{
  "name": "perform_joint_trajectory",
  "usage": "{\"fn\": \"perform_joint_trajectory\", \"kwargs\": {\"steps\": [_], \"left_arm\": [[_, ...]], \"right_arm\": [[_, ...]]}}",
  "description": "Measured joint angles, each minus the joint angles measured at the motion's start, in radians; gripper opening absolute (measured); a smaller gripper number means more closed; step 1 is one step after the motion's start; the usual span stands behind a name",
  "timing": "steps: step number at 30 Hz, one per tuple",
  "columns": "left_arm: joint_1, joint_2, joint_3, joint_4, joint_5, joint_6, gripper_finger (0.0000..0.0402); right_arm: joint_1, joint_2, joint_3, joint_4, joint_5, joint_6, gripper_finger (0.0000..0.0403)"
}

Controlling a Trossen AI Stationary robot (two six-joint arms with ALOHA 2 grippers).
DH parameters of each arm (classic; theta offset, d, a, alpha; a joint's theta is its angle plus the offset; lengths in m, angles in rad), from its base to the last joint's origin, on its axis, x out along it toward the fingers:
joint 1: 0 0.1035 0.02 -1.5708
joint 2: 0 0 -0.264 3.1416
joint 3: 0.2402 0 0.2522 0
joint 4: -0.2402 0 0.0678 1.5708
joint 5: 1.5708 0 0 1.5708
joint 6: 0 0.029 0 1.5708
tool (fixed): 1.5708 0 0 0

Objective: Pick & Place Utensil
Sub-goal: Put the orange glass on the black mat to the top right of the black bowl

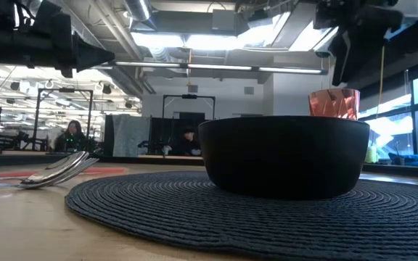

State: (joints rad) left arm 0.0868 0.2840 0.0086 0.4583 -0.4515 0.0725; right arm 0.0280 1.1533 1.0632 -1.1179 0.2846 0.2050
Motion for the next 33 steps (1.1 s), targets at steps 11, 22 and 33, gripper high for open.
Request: {"fn": "perform_joint_trajectory", "kwargs": {"steps": [11, 22, 33], "left_arm": [[0.0, 0.0, 0.0, -0.014, 0.0, -0.026, 0.0004], [0.0, 0.0, 0.0, -0.017, 0.0, -0.026, 0.0006], [0.0, 0.0, 0.0, -0.023, 0.0, -0.026, 0.0008]], "right_arm": [[-0.068, 0.038, -0.001, -0.001, -0.025, 0.005, 0.0291], [-0.067, 0.171, -0.001, 0.002, -0.035, -0.07, 0.0262], [-0.079, 0.186, -0.001, 0.005, -0.055, -0.109, 0.0032]]}}
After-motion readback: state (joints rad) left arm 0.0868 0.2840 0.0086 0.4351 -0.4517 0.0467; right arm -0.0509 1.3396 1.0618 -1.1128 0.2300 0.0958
